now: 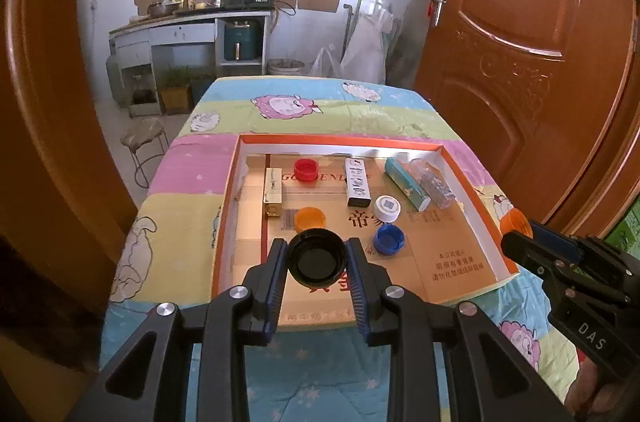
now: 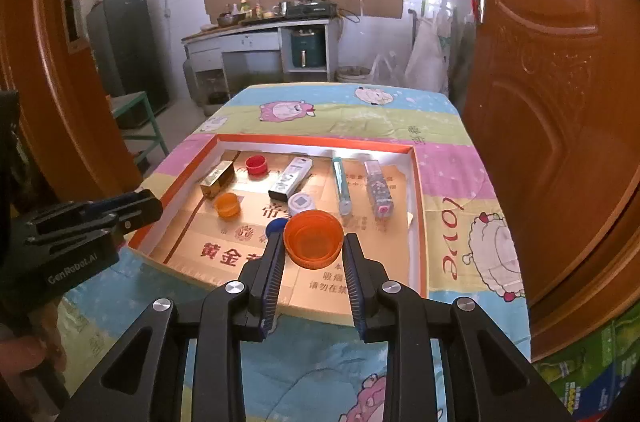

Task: Organize rigid objects
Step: 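Carry the black cap with the left tool while the right tool carries the orange cap into the tray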

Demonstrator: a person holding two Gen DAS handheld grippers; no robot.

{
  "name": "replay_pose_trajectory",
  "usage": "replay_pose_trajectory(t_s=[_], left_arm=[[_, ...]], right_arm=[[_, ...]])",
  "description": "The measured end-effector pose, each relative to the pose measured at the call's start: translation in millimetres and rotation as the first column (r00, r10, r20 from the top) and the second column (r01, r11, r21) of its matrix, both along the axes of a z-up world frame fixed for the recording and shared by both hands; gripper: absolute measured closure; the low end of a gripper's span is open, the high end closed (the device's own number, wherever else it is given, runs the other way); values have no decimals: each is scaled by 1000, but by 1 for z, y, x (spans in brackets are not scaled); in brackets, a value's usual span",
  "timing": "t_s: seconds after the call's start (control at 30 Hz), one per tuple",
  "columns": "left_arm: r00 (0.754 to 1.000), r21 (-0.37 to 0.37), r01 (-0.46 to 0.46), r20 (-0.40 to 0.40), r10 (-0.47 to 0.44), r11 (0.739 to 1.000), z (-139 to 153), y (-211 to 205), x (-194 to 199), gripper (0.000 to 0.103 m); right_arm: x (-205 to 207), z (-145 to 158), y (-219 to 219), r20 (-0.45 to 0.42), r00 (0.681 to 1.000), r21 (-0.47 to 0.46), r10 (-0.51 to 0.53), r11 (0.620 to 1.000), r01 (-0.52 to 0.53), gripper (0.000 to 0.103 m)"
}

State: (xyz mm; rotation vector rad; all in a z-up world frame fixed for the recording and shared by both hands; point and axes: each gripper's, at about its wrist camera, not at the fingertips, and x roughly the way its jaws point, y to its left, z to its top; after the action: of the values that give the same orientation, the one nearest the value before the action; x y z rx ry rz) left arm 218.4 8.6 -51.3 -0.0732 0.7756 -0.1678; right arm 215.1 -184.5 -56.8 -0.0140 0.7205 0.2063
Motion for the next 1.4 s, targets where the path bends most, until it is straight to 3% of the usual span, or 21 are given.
replay_pose_trajectory(t_s=[1.4], left_arm=[[988, 39, 67, -145, -61, 997, -59, -41, 69, 73]], right_arm=[[82, -53, -25, -123, 992, 33, -26, 999, 30, 73]])
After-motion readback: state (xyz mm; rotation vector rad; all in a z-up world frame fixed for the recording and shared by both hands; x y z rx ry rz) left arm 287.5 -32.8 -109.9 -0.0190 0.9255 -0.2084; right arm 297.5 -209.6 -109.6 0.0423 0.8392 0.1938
